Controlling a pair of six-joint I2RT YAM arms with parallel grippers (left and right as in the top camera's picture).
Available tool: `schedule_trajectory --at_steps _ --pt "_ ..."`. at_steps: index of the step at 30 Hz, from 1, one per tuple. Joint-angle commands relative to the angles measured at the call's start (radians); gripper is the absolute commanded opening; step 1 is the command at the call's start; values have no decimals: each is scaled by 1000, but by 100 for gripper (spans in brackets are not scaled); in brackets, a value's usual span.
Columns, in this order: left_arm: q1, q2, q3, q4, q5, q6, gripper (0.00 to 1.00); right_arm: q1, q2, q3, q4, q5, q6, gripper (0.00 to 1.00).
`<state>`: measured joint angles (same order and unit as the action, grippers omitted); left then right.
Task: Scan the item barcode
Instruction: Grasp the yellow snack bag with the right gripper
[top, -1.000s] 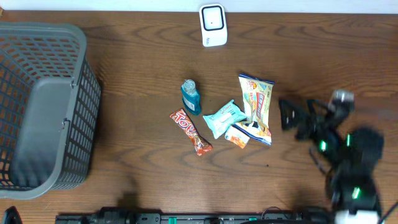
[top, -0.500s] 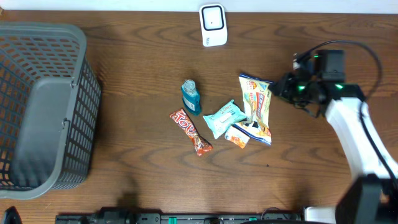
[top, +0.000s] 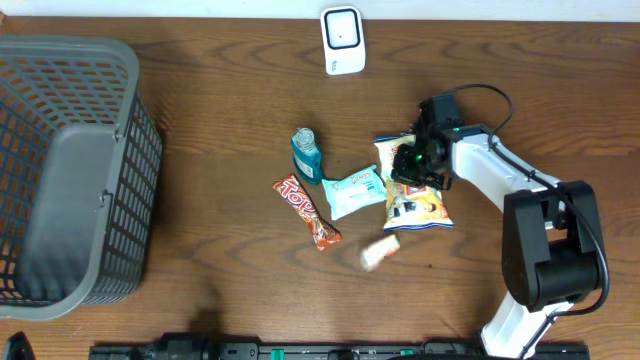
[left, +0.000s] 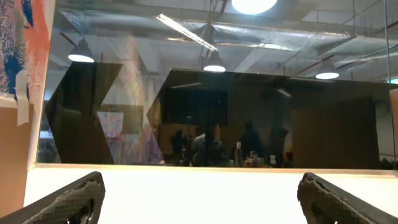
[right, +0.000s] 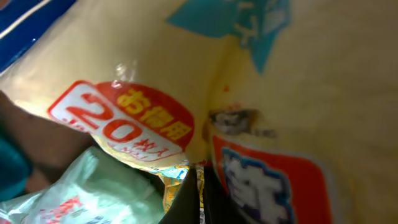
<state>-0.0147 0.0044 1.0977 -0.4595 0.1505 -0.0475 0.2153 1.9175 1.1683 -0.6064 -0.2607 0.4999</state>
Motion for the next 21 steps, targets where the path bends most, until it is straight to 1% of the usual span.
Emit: schedule_trajectory --at_steps 1,3,6,9,11,14,17,19,21 --pt "4 -1 -3 9 -6 13 98 -35 24 9 -20 196 2 1" --pt "4 -1 -3 9 -6 13 98 -61 -11 64 -55 162 -54 1" --pt "4 -1 -3 8 -6 13 98 -95 -92 198 -166 100 -173 1" --pt "4 -1 -4 8 -6 13 98 -111 -174 298 -287 99 -226 2" --pt "4 -1 -4 5 -6 13 98 -112 -231 321 -346 117 -227 6" --pt "4 -1 -4 5 -6 13 98 -103 -299 308 -415 124 -224 11" --pt "4 -1 -4 5 -6 13 98 -78 -312 269 -477 131 -224 11" --pt "4 -2 -4 6 -6 13 98 -64 -309 204 -463 141 -216 12" --pt "4 -2 -4 6 -6 13 98 -56 -308 120 -417 171 -180 15"
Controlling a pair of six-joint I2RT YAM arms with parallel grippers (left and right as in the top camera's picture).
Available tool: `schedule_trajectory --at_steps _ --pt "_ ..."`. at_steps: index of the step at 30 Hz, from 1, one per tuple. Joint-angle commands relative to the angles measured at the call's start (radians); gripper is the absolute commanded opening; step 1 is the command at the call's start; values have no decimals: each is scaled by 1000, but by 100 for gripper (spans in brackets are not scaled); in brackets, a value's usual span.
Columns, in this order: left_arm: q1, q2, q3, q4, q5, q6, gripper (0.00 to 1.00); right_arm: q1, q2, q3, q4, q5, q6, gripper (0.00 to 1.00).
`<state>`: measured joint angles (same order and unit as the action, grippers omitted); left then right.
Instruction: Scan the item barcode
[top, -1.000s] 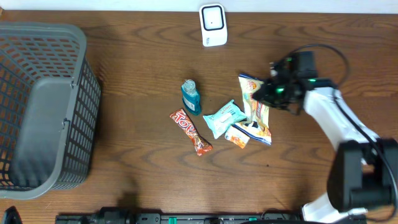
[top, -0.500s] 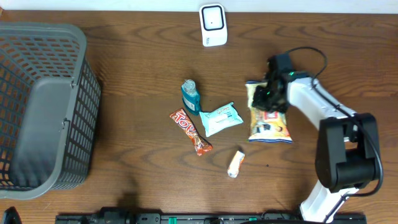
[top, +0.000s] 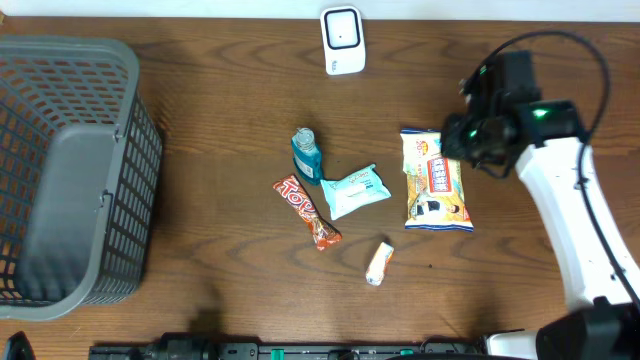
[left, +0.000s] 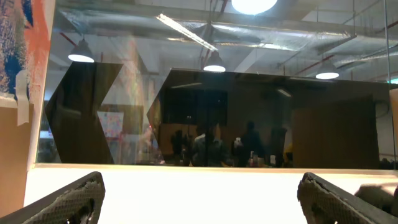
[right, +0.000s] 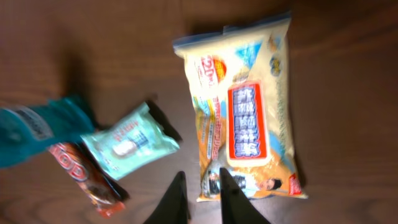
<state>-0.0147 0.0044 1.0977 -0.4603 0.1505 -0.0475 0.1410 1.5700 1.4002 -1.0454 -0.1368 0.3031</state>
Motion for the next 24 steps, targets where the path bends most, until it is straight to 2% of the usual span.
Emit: schedule_trajectory --at_steps 1,5,9,13,19,22,24 --pt "4 -2 -4 7 -6 13 98 22 40 -167 60 65 42 17" --pt "4 -2 -4 13 -6 13 98 24 40 -376 234 105 123 28" --pt "4 -2 -4 18 -6 13 98 22 40 -480 347 105 156 27" --pt "4 -2 -4 18 -6 13 98 22 40 -431 352 105 116 29" --pt "4 -2 -4 18 -6 13 98 27 40 -179 158 101 63 30" --pt "4 -2 -4 18 -6 13 98 49 40 -70 110 101 61 52" --pt "4 -2 -4 18 -6 13 98 82 40 -54 134 120 20 61"
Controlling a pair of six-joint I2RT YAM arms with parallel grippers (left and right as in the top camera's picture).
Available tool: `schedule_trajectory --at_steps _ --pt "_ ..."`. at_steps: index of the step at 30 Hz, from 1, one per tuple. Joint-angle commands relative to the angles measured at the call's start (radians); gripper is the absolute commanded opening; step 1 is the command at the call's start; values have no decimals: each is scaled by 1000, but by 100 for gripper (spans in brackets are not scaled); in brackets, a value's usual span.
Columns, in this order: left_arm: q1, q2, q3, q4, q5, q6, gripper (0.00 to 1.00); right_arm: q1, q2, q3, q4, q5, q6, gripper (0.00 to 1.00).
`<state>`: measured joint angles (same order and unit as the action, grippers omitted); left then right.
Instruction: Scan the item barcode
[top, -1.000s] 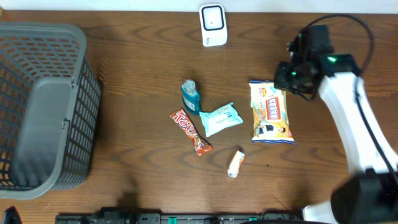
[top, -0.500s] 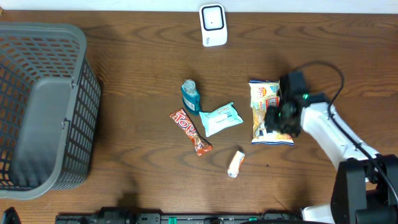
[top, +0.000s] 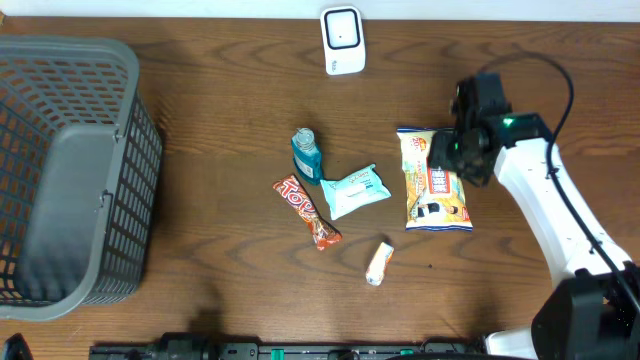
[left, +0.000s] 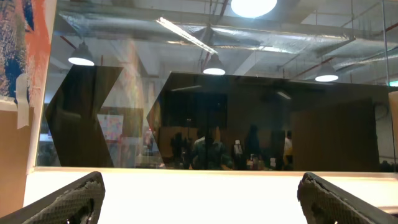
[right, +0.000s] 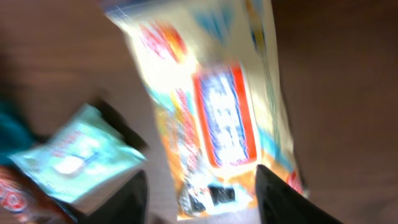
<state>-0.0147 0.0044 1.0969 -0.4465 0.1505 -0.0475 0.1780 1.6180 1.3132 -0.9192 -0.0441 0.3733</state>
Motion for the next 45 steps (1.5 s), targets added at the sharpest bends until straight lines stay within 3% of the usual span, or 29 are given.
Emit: schedule_trajectory --at_steps 1,6,14,19,23,27,29,33,36,40,45 --pt "4 -2 -3 4 -6 13 98 60 -8 29 18 56 -56 65" --pt "4 -2 -3 4 -6 13 98 146 40 -8 48 215 -53 74" --pt "4 -2 -3 7 -6 13 98 268 225 -8 40 480 -3 78" --pt "4 -2 -3 7 -6 13 98 298 307 -8 27 495 -2 80" --pt "4 -2 -3 8 -6 13 98 304 360 -8 -37 576 102 85" --pt "4 -2 -3 8 -6 13 99 289 423 -8 -70 580 109 83" --pt "4 -2 -3 8 -6 13 98 285 461 -8 -86 575 109 76" --pt "4 -2 -3 16 -6 13 98 287 521 -8 -100 558 108 50" --pt "4 -2 -3 16 -6 13 98 288 529 -8 -107 549 109 25" --pt "4 -2 -3 16 -6 13 98 280 511 49 -151 431 68 15" --pt "4 -2 -3 16 -6 13 98 248 458 223 -284 175 -122 4"
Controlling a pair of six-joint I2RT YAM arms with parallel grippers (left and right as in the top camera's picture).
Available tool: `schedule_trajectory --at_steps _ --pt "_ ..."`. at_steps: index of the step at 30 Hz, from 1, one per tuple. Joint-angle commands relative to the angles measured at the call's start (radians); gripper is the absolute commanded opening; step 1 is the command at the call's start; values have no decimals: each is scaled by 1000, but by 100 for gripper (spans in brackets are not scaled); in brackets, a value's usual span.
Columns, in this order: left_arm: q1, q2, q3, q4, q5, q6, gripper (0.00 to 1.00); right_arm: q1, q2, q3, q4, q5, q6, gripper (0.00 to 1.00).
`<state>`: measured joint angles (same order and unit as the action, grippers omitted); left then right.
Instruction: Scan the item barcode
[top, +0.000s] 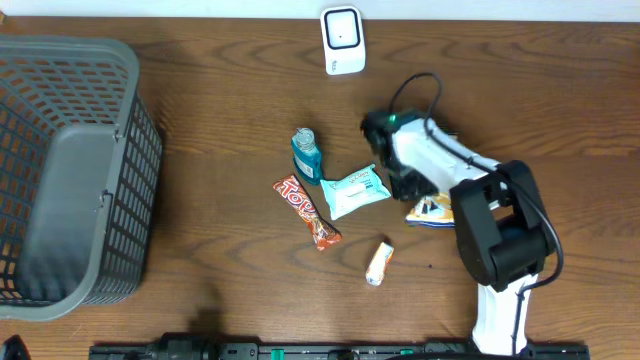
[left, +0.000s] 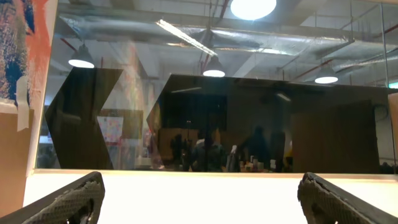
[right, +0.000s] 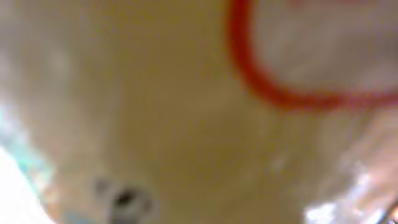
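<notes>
The white barcode scanner (top: 342, 40) stands at the table's far edge. The yellow snack bag (top: 430, 209) lies right of the middle, mostly covered by my right arm; only its lower corner shows in the overhead view. My right gripper (top: 408, 182) is down on the bag's left part. The right wrist view is filled with the blurred yellow bag (right: 186, 143) and a red outline, and its fingers are hidden. My left gripper (left: 199, 193) is out of the overhead view, open, pointing up at windows with nothing between its fingertips (left: 74, 196).
A grey basket (top: 70, 170) takes up the left side. A blue bottle (top: 306, 155), a teal wipes pack (top: 355, 192), a red candy bar (top: 307, 212) and a small white tube (top: 377, 263) lie left of and below the bag.
My right gripper was open above the snack bag's right side. It is now low on the bag's left part, close to the wipes pack, with the arm covering most of the bag.
First my right gripper was low on the snack bag beside the wipes, fingers nearly together. Then the bag lay farther right and flat, the gripper raised over it. Later the fingers stood open above the bag. Now the gripper is down on it. The left arm stayed still.
</notes>
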<state>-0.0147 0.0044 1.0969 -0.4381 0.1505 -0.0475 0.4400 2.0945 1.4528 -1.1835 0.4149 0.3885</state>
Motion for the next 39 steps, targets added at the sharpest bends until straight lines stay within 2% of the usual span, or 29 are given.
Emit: schedule_trajectory --at_steps 1,5,8,11,17,20,27,31,39 --pt "4 -2 -3 7 -6 13 98 -30 -43 135 -56 -417 -244 1" --pt "4 -2 -3 7 -6 13 98 -82 -101 214 -172 -832 -652 1" --pt "4 -2 -3 8 -6 13 98 -127 -126 219 -273 -1027 -853 1" --pt "4 -2 -3 8 -6 13 98 -170 -127 218 -345 -1181 -963 1" --pt "4 -2 -3 8 -6 13 98 -217 -127 215 -455 -1342 -1112 1" --pt "4 -2 -3 8 -6 13 98 -217 -127 214 -519 -1387 -1278 1" --pt "4 -2 -3 8 -6 13 98 -216 -127 211 -518 -1427 -1456 1" --pt "4 -2 -3 8 -6 13 98 -216 -127 211 -519 -1440 -1455 1" --pt "4 -2 -31 48 -32 13 98 -216 -167 211 -519 -1469 -1364 1"
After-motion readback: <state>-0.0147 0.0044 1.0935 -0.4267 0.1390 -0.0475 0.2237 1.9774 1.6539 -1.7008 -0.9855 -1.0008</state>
